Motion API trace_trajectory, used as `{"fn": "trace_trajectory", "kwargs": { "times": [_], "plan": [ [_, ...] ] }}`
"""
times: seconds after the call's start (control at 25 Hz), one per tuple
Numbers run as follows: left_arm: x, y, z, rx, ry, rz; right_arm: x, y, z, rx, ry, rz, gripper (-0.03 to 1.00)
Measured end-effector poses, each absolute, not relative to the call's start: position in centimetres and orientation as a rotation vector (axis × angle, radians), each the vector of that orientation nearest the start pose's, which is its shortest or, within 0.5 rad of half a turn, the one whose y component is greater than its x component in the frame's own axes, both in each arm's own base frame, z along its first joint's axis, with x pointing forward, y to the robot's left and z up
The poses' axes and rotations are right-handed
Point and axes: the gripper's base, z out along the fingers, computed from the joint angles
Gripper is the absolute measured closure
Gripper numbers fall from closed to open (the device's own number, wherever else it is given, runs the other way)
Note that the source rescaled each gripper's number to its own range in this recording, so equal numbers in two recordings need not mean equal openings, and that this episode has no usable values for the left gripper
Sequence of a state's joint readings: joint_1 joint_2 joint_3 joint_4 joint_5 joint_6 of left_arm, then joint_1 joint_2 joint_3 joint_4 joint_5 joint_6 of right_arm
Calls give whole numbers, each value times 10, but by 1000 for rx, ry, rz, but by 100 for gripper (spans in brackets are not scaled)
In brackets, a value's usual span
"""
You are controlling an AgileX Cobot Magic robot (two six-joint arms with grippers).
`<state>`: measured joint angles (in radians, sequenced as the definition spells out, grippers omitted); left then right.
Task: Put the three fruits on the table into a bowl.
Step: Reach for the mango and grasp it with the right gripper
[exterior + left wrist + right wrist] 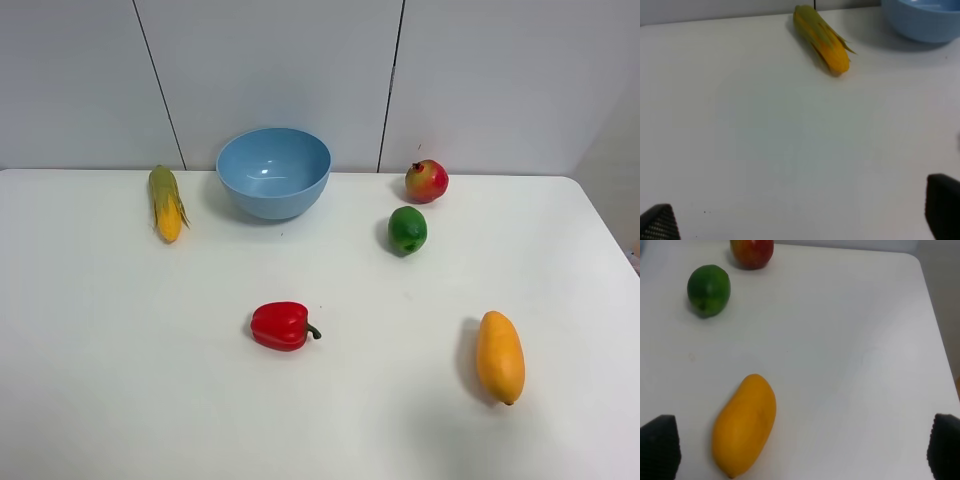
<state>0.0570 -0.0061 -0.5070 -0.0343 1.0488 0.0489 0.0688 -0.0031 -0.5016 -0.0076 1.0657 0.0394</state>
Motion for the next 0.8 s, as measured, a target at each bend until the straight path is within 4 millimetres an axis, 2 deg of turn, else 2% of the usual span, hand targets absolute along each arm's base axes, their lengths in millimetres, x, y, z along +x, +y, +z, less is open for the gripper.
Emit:
{"fn": "trace_trajectory", "kwargs": {
  "times": [0.8],
  "plan": [
    [-6,-3,280,-7,2019,26,-6,-1,277,-30,2045,58,-3]
  ]
}}
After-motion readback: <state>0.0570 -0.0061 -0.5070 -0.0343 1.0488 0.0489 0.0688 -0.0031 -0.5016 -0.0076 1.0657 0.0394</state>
